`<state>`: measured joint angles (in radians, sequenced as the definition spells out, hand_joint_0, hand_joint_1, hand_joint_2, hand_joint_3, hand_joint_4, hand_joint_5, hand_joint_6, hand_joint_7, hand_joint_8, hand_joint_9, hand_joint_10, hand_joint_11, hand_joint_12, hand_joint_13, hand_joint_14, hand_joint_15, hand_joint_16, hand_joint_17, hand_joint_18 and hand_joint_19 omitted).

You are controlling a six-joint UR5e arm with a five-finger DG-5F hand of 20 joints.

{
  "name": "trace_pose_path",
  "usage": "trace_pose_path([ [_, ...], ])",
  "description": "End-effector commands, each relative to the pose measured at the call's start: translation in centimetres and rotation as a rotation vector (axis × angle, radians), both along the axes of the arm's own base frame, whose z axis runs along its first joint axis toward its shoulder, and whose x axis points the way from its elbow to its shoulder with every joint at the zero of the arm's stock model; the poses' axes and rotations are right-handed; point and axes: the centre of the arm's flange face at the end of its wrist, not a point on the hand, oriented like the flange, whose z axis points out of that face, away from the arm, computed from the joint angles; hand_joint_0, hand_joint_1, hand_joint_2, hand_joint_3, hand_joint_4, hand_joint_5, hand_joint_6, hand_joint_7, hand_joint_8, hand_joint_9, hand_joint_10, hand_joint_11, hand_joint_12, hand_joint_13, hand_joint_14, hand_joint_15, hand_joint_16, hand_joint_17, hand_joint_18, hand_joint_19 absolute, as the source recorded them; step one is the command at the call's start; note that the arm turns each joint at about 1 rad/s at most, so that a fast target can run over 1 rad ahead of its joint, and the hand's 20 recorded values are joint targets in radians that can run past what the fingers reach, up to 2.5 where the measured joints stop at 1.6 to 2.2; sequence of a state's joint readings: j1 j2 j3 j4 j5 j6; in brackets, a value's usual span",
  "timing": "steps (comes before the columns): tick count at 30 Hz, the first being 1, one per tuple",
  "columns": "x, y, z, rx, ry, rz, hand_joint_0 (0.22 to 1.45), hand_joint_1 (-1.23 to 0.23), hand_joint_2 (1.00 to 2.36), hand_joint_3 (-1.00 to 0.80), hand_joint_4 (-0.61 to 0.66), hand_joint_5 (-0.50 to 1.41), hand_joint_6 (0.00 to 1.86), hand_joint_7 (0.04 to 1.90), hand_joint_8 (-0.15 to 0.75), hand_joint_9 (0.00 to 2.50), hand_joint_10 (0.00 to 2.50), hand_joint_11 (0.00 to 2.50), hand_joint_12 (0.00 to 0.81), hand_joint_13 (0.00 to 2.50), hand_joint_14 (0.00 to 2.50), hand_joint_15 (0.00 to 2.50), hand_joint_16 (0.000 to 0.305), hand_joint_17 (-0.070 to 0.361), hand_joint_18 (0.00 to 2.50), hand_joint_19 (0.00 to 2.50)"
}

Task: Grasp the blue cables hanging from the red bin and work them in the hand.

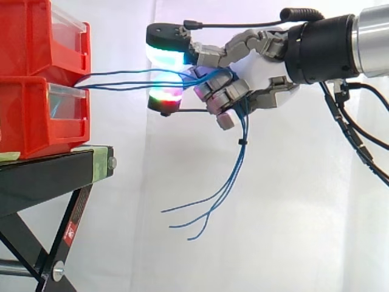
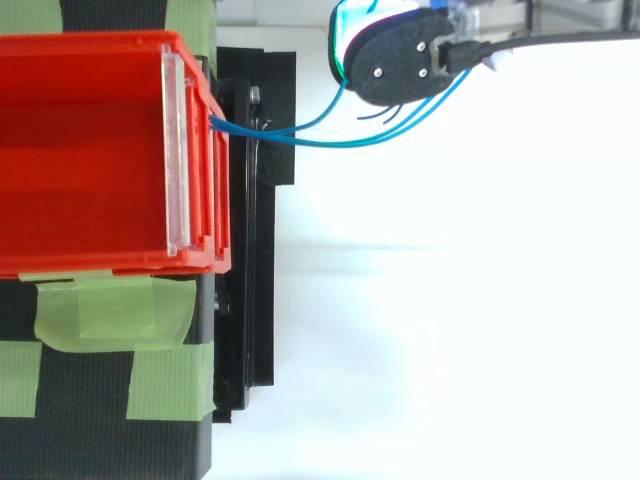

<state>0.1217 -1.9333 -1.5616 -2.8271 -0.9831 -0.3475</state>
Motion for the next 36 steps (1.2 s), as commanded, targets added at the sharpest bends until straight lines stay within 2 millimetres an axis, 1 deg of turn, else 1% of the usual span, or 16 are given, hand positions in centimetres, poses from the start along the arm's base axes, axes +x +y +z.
trace_pose_path([
  [1,0.2,0.0,-0.2,0.004,-0.005,0.009,0.80,-0.63,1.00,-0.91,0.31,0.43,0.31,1.34,0.444,0.72,2.50,2.50,0.506,0.96,2.50,1.54,0.053,0.118,1.42,1.01],
  [5,0.2,-0.1,-0.3,0.005,-0.007,0.013,0.80,-0.63,1.00,-0.91,0.31,0.43,0.31,1.35,0.448,0.72,2.50,2.50,0.504,0.97,2.50,1.52,0.052,0.117,1.42,1.00],
  [10,0.4,-0.1,0.2,0.007,-0.015,0.015,0.80,-0.63,1.00,-0.91,0.31,0.43,0.30,1.35,0.442,0.72,2.50,2.50,0.505,0.97,2.50,1.54,0.053,0.118,1.42,0.99],
  [12,1.0,0.0,1.7,0.004,-0.032,0.015,0.80,-0.63,1.00,-0.91,0.31,0.43,0.30,1.36,0.441,0.72,2.50,2.50,0.504,0.97,2.50,1.53,0.052,0.117,1.42,1.00],
  [13,1.0,0.0,1.7,0.004,-0.032,0.015,0.80,-0.63,1.00,-0.91,0.31,0.43,0.31,1.35,0.441,0.72,2.50,2.50,0.507,0.97,2.50,1.52,0.052,0.118,1.42,1.00],
  [15,1.4,0.0,3.2,-0.011,-0.021,0.017,0.81,-0.63,1.00,-0.91,0.31,0.43,0.31,1.35,0.442,0.72,2.50,2.50,0.501,0.97,2.50,1.51,0.052,0.116,1.42,1.01],
  [16,1.4,0.0,3.2,-0.011,-0.021,0.017,0.82,-0.63,1.00,-0.89,0.31,0.43,0.31,1.34,0.441,0.72,2.50,2.50,0.501,0.97,2.50,1.51,0.052,0.116,1.42,1.01],
  [17,1.6,0.2,4.0,-0.023,0.000,0.022,0.83,-0.64,1.01,-0.87,0.31,0.43,0.31,1.34,0.440,0.73,2.50,2.50,0.494,0.96,2.50,1.52,0.050,0.113,1.42,1.03],
  [19,1.7,0.4,4.5,-0.031,0.011,0.027,0.86,-0.64,1.01,-0.78,0.30,0.43,0.32,1.34,0.439,0.73,2.50,2.50,0.493,0.97,2.50,1.51,0.050,0.111,1.42,1.06],
  [20,1.7,0.4,4.8,-0.033,0.015,0.027,0.90,-0.65,1.01,-0.67,0.30,0.44,0.32,1.34,0.437,0.73,2.50,2.50,0.495,0.98,2.50,1.53,0.050,0.112,1.43,1.06],
  [21,1.8,0.4,5.1,-0.033,0.018,0.027,0.90,-0.65,1.02,-0.61,0.30,0.44,0.32,1.34,0.439,0.73,2.50,2.50,0.496,0.98,2.50,1.54,0.049,0.110,1.43,1.08],
  [22,1.8,0.4,5.1,-0.033,0.018,0.027,0.90,-0.65,1.02,-0.53,0.30,0.44,0.32,1.35,0.438,0.74,2.50,2.50,0.495,0.98,2.50,1.53,0.050,0.111,1.43,1.08],
  [25,1.7,0.4,5.0,-0.030,0.025,0.027,0.90,-0.64,1.02,-0.35,0.30,0.45,0.28,1.36,0.439,0.74,2.50,2.50,0.496,0.98,2.50,1.54,0.050,0.112,1.44,1.09],
  [30,1.6,0.3,5.0,-0.025,0.028,0.027,0.91,-0.63,1.02,-0.21,0.32,0.47,0.25,1.37,0.447,0.76,2.50,2.50,0.507,1.01,2.50,1.53,0.056,0.125,1.47,0.97],
  [32,1.4,0.3,5.5,-0.023,0.023,0.033,0.91,-0.63,1.02,-0.18,0.32,0.47,0.23,1.38,0.448,0.76,2.50,2.50,0.506,1.01,2.50,1.48,0.057,0.128,1.48,0.93],
  [36,1.1,0.5,5.8,-0.030,0.034,0.042,0.92,-0.63,1.02,-0.17,0.32,0.48,0.23,1.38,0.449,0.77,2.50,2.50,0.510,1.02,2.50,1.49,0.057,0.129,1.49,0.91],
])
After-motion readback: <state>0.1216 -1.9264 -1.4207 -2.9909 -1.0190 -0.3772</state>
